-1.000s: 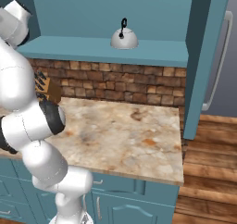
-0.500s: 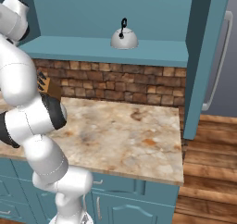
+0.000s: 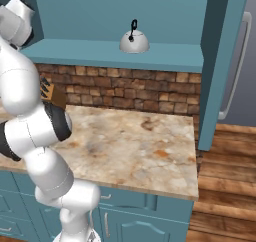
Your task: Open the cabinet, pick the kettle from the cabinet, and place it in the sink.
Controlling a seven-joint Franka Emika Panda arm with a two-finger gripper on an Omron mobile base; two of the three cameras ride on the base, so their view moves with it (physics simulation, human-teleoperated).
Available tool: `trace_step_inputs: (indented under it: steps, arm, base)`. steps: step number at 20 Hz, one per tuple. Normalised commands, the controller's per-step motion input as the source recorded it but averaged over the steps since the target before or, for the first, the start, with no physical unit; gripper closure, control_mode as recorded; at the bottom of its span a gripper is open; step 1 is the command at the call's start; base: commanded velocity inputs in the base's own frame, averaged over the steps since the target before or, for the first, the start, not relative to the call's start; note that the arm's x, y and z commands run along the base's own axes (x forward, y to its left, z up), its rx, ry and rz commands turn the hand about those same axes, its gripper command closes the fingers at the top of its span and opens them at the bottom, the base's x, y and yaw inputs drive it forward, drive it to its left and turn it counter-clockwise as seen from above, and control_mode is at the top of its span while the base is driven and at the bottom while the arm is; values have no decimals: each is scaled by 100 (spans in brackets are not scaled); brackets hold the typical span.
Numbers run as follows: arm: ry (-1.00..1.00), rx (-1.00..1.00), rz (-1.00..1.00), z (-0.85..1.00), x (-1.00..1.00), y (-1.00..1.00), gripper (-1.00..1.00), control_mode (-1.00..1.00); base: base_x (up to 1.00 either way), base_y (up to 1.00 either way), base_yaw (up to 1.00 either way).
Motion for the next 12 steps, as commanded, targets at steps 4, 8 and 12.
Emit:
trace_step_inputs:
  steps: [4, 8, 12]
  arm:
    - [-1, -4, 0, -1, -1, -15, -100, -100]
    - [0, -4, 0, 3, -4, -31, -100, -100]
    - [-7, -2, -2, 5, 0, -33, -100, -100]
  base:
    - [0, 0, 0]
    - [0, 0, 0]
    - [0, 0, 0]
